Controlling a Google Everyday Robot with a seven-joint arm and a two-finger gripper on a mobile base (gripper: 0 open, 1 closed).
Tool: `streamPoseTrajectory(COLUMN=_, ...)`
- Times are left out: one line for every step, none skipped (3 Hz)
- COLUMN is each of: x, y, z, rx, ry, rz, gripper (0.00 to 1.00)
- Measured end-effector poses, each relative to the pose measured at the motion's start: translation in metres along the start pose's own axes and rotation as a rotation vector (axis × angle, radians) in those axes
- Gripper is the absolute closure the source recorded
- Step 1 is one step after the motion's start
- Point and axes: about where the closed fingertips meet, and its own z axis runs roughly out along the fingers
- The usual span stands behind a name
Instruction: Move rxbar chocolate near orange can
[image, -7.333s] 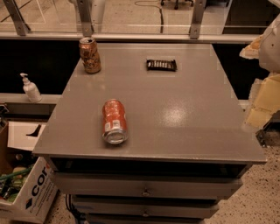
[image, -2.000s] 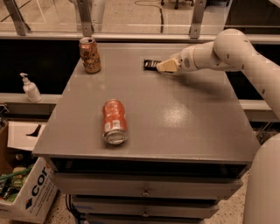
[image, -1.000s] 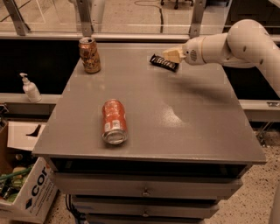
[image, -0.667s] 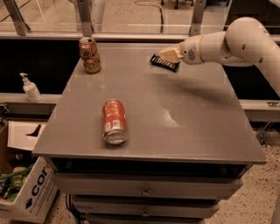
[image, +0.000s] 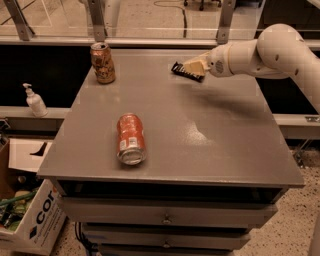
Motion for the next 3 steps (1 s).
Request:
streamPoseTrajectory(x=0.008, y=-0.008, z=0.001, rx=0.016, ry=0.002, rz=-0.014, gripper=0.12)
streamPoseTrajectory(x=0.014, y=-0.017, z=0.003, rx=0.028, ry=0.003, rz=-0.030, gripper=0.00)
streamPoseTrajectory(x=0.020, y=-0.027, z=0.009, rx=0.041, ry=0.010, rz=-0.040, gripper=0.00)
